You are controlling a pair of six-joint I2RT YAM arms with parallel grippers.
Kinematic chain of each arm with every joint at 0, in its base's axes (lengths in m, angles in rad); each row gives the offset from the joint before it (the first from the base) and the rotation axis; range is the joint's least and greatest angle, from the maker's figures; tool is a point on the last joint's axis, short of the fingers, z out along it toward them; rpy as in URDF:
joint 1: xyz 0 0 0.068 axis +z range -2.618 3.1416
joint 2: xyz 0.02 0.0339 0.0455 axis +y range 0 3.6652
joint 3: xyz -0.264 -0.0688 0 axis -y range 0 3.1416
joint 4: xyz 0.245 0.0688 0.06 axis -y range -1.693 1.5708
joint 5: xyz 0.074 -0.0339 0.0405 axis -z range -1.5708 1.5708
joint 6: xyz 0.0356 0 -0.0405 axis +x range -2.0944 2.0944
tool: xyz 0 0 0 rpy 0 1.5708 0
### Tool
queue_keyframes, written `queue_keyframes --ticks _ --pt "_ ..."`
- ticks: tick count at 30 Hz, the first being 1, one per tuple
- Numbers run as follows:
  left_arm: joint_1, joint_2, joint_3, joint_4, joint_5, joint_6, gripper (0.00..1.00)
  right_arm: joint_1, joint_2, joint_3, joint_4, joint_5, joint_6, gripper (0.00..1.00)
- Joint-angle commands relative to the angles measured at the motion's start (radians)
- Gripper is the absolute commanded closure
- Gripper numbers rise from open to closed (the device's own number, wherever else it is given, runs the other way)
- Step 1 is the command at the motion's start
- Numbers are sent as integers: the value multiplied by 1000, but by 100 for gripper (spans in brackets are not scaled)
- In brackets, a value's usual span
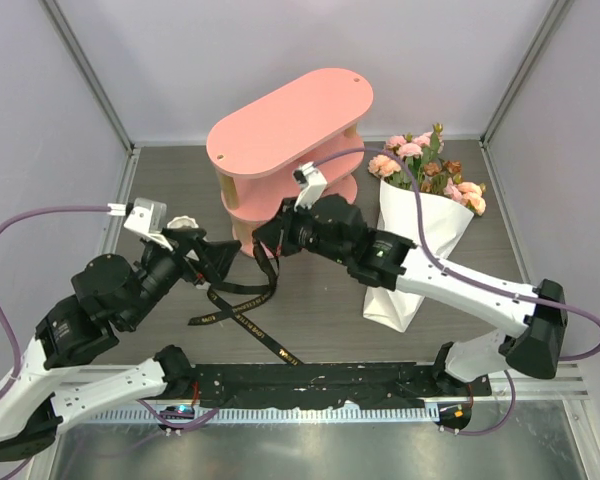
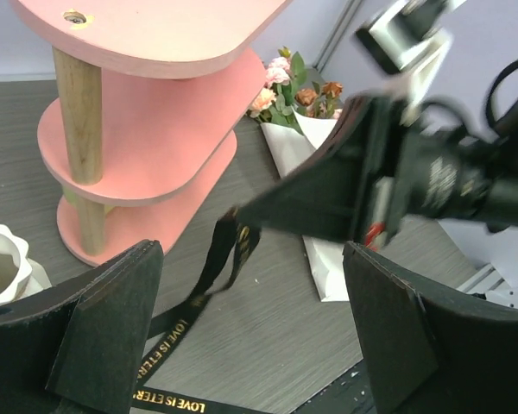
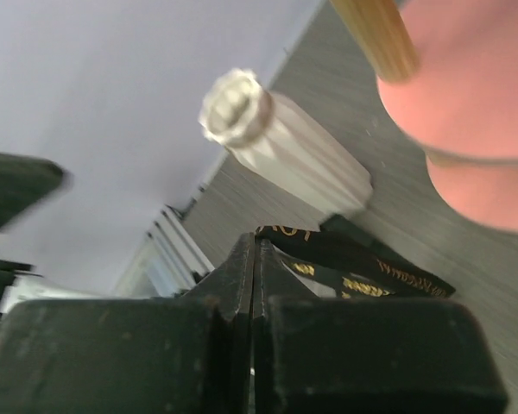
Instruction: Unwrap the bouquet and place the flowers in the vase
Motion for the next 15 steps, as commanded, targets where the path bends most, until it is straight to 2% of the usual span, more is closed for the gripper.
queue_keyframes --ticks 1,4,9,12,13,15 --pt "4 34 5 49 -45 14 11 3 56 -115 121 -7 3 99" --pt "4 39 3 59 -54 8 11 10 169 -122 213 -74 52 99" --pt "4 36 0 63 -71 7 11 33 342 -58 218 -166 100 97" --pt "4 34 -11 66 -73 8 10 30 367 -40 134 -145 66 76" --pt "4 37 -15 69 -74 7 10 20 346 -47 64 -120 37 60" --pt "4 43 -30 78 -70 4 10 8 298 -105 38 -16 5 45"
